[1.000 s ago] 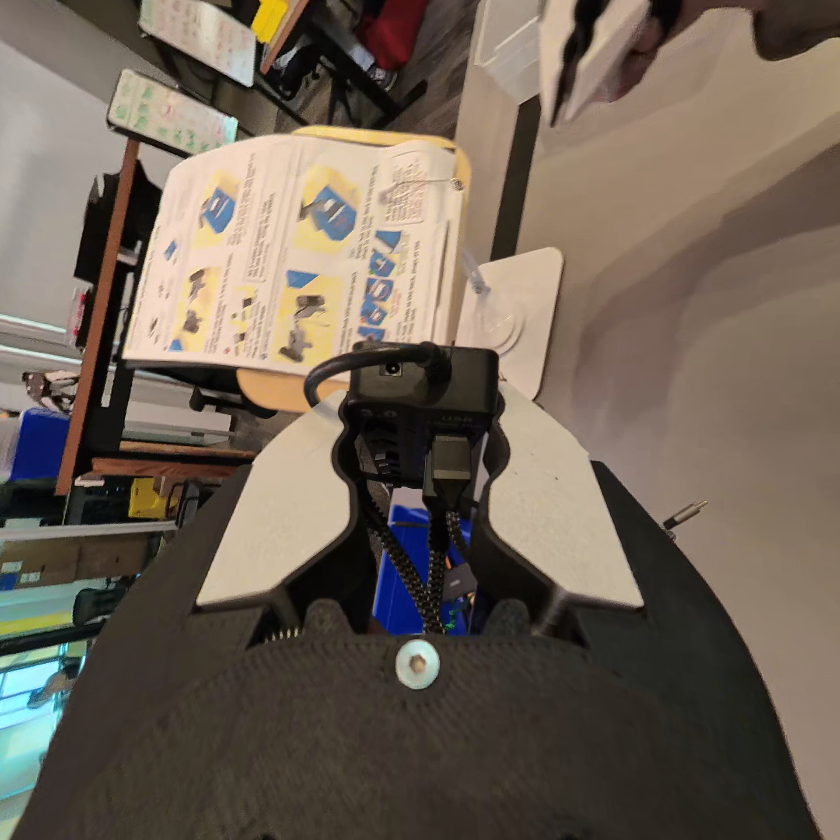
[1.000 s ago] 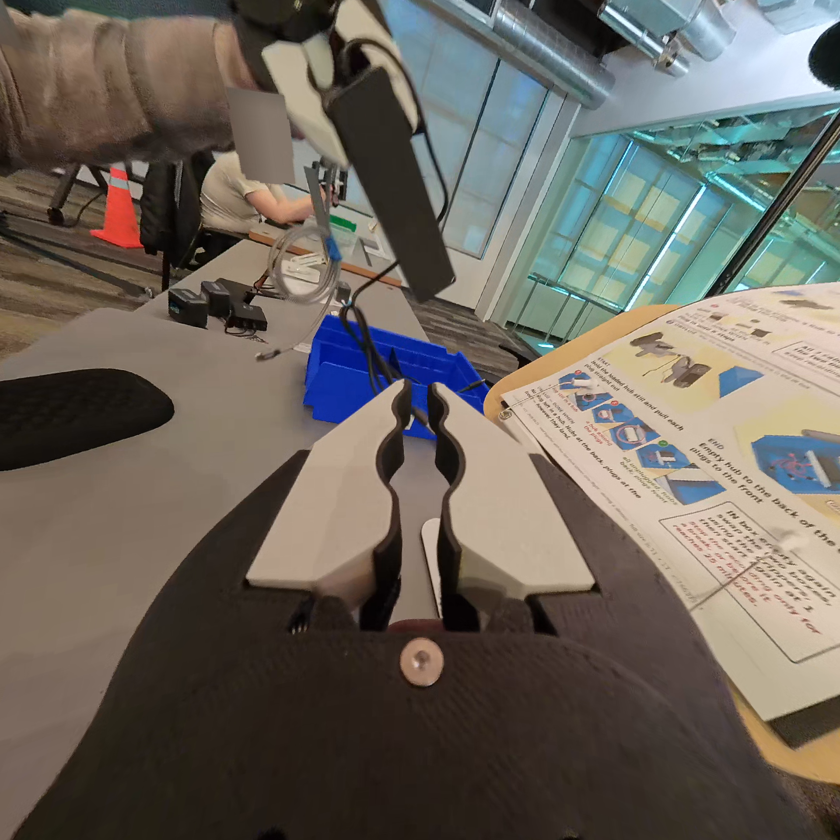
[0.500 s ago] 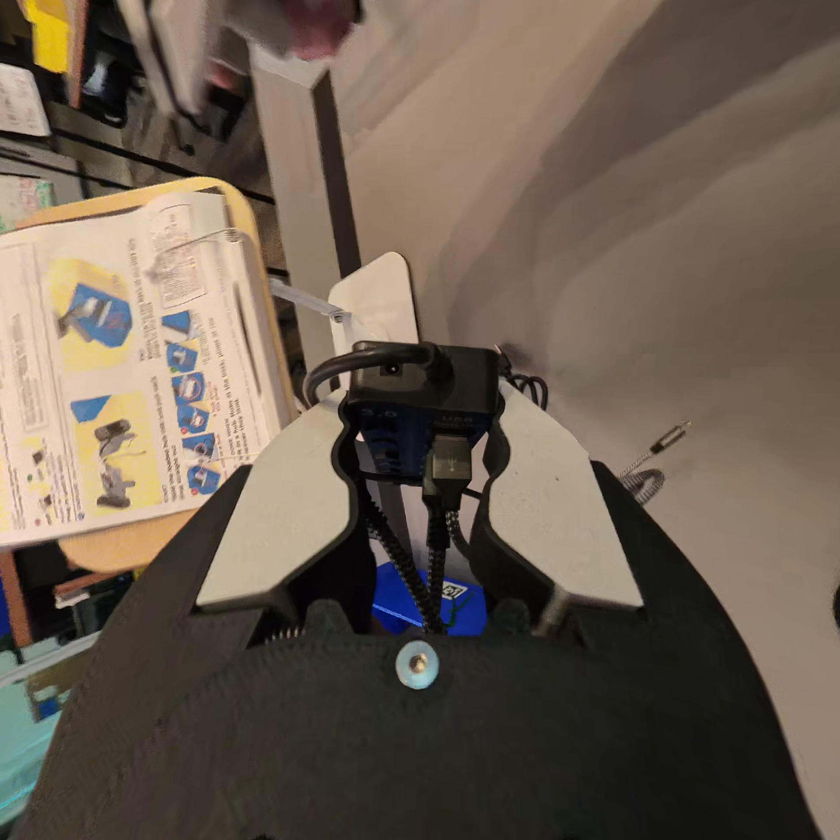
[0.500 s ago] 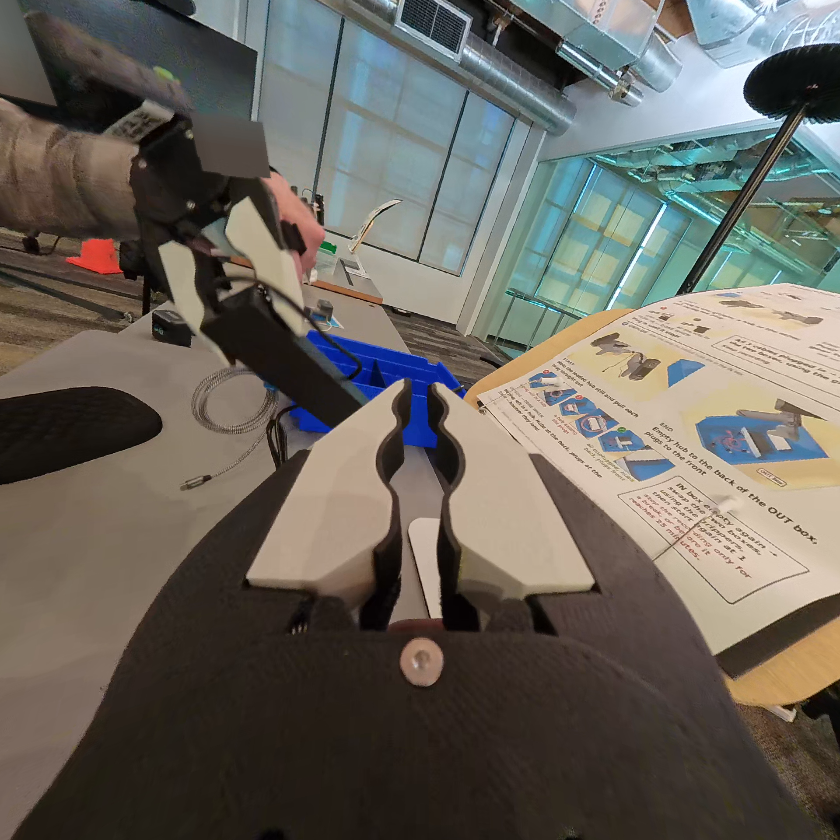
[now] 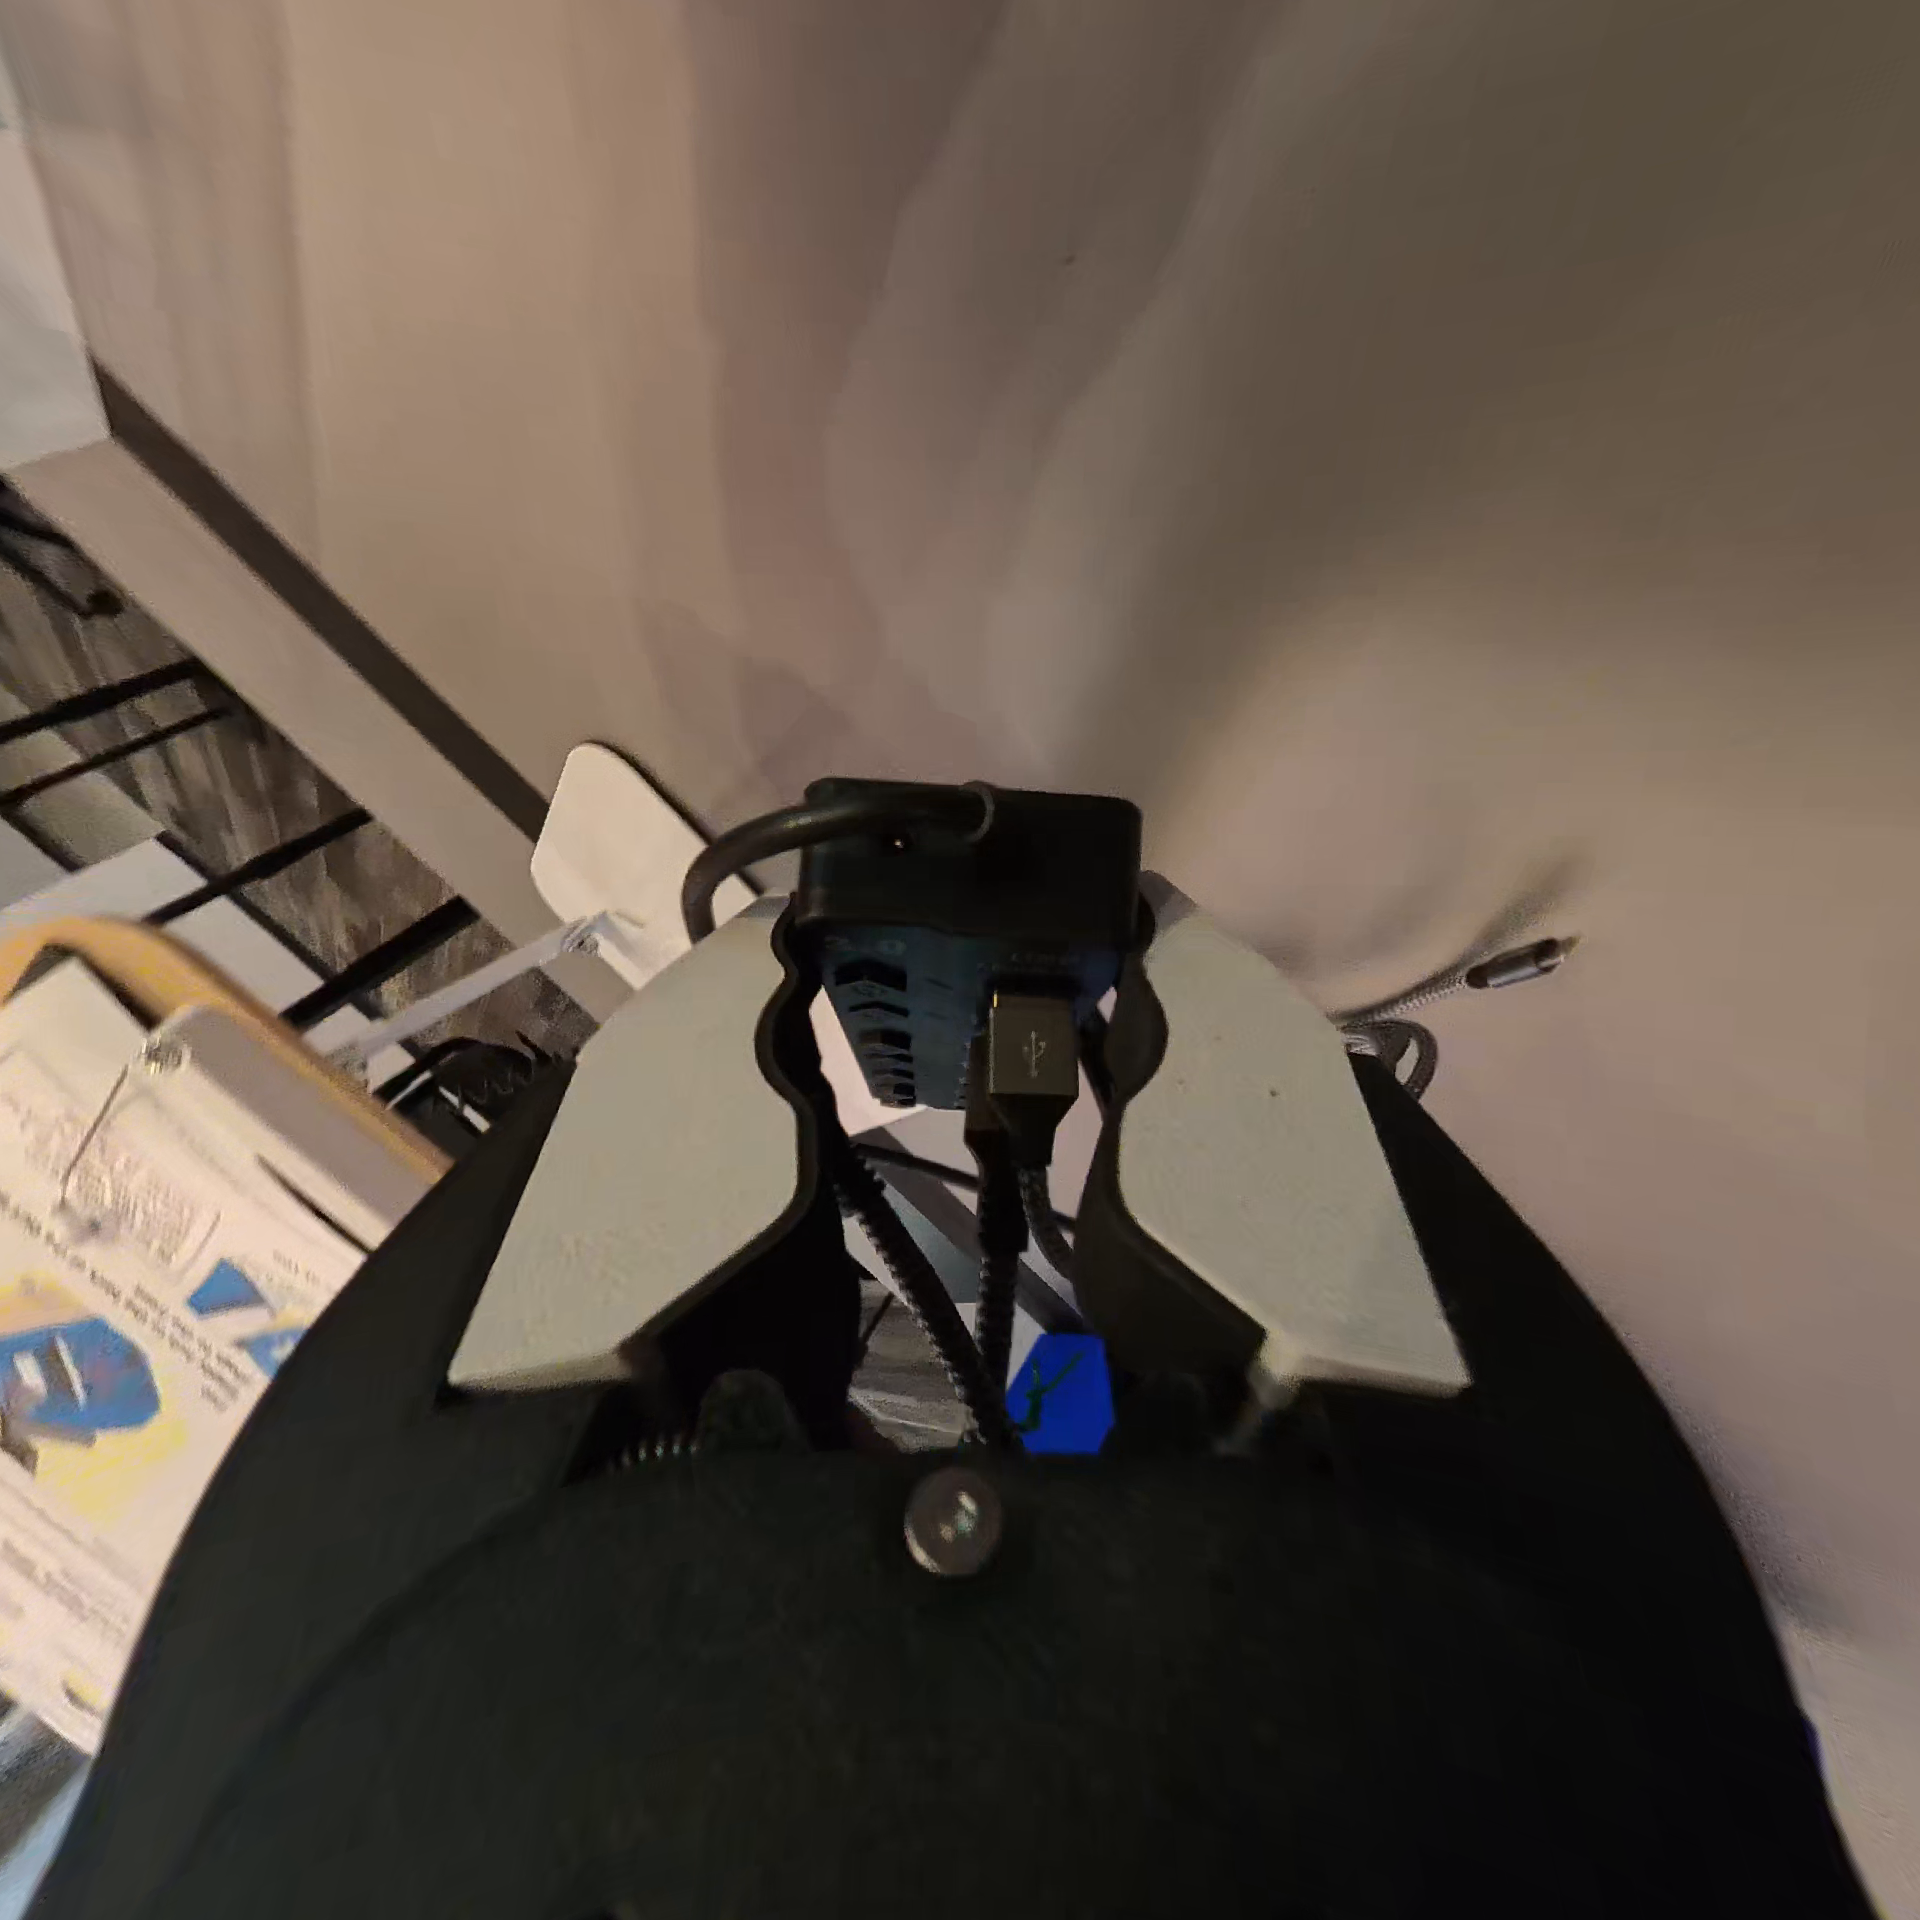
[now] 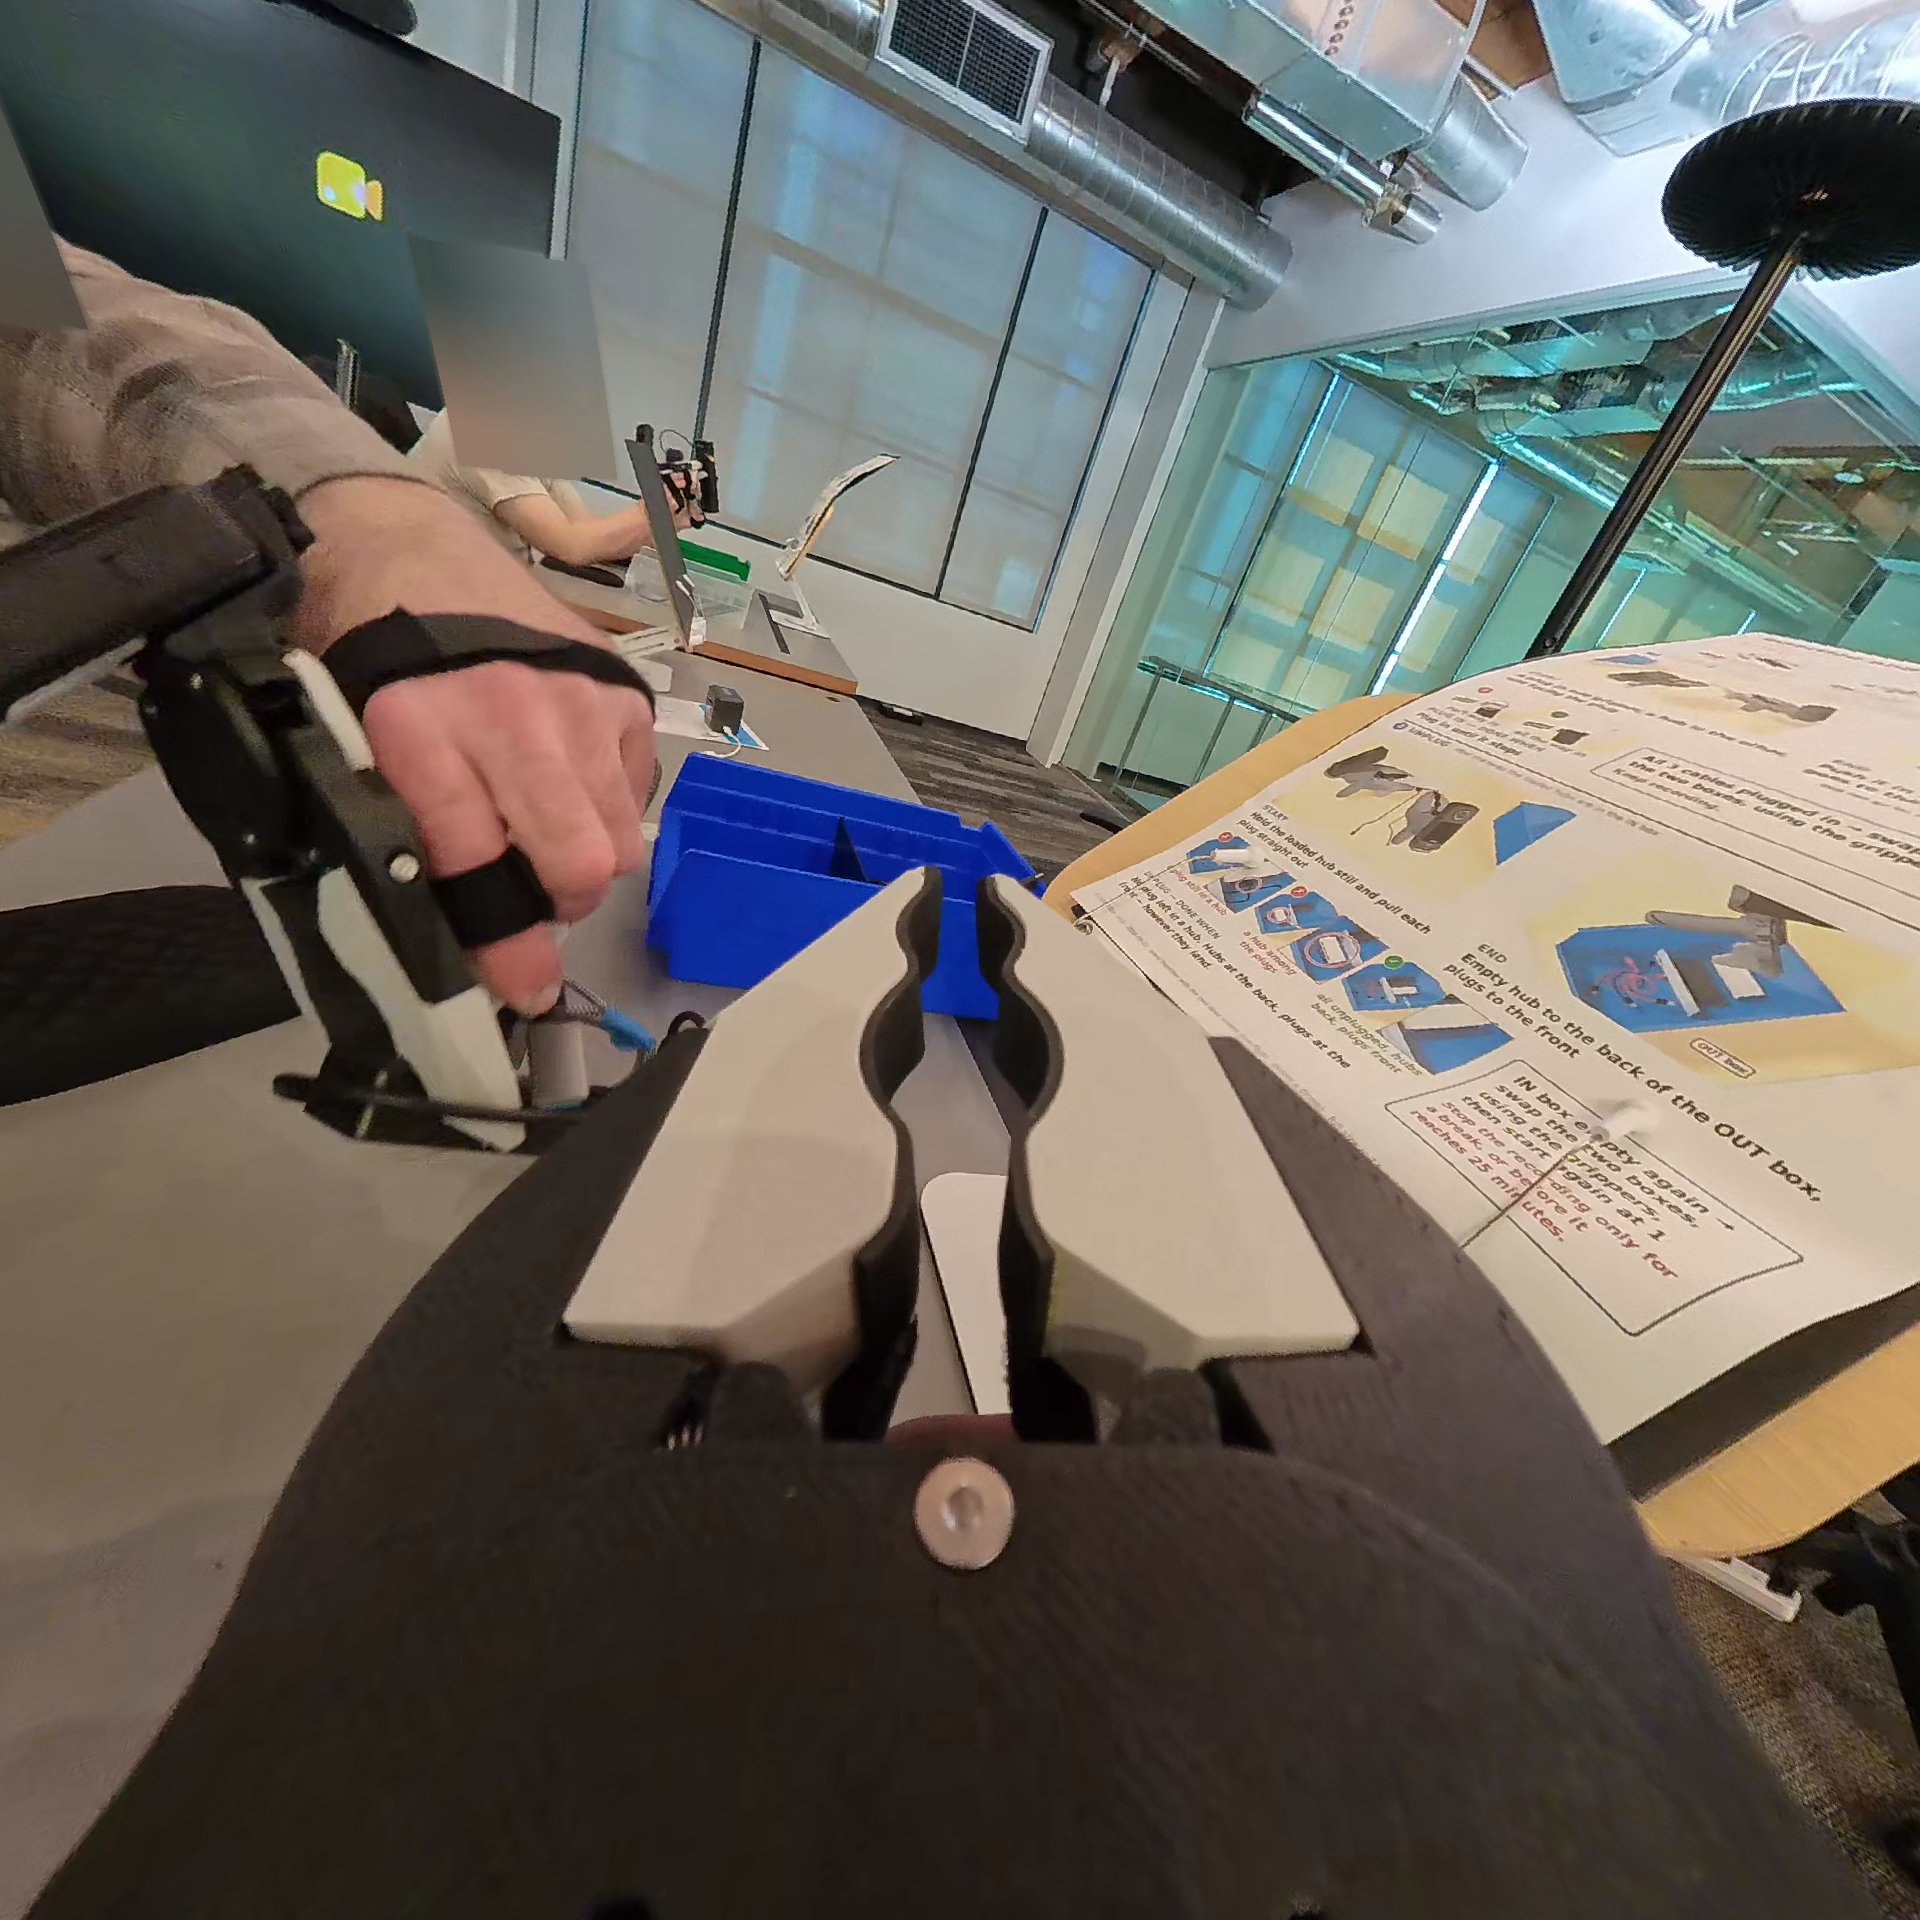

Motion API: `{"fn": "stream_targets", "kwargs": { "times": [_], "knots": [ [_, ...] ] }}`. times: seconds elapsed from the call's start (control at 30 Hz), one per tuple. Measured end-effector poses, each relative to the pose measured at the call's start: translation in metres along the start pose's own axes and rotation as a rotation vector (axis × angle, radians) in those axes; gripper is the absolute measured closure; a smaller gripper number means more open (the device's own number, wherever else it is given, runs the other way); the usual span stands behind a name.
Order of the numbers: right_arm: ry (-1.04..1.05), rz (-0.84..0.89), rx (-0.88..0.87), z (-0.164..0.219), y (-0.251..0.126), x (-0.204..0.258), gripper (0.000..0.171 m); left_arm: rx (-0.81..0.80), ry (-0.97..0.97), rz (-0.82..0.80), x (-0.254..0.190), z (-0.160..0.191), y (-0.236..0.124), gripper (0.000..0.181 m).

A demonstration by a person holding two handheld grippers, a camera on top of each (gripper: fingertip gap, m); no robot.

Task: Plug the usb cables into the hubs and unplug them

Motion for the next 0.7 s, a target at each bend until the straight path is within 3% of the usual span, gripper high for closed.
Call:
{"fn": "stream_targets", "kwargs": {
  "times": [0.27,0.7],
  "knots": [
    [0.005,-0.004,0.023,0.006,0.001,0.000,0.167,0.119,0.164,0.151,-0.027,-0.020,0.041,0.127],
    [0.005,-0.001,0.032,0.009,0.000,0.000,0.168,0.413,0.390,0.241,-0.045,-0.027,0.082,0.127]
  ]
}}
Point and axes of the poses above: each gripper's, where its closed fingertips meet, y out along the fingers, z out of its underside, x = y × z across the jaws, the point moved 3 cm from there along -y, back along the fingers, and after that the axes turned 4 degrees about -y, right-handed, at the moved point
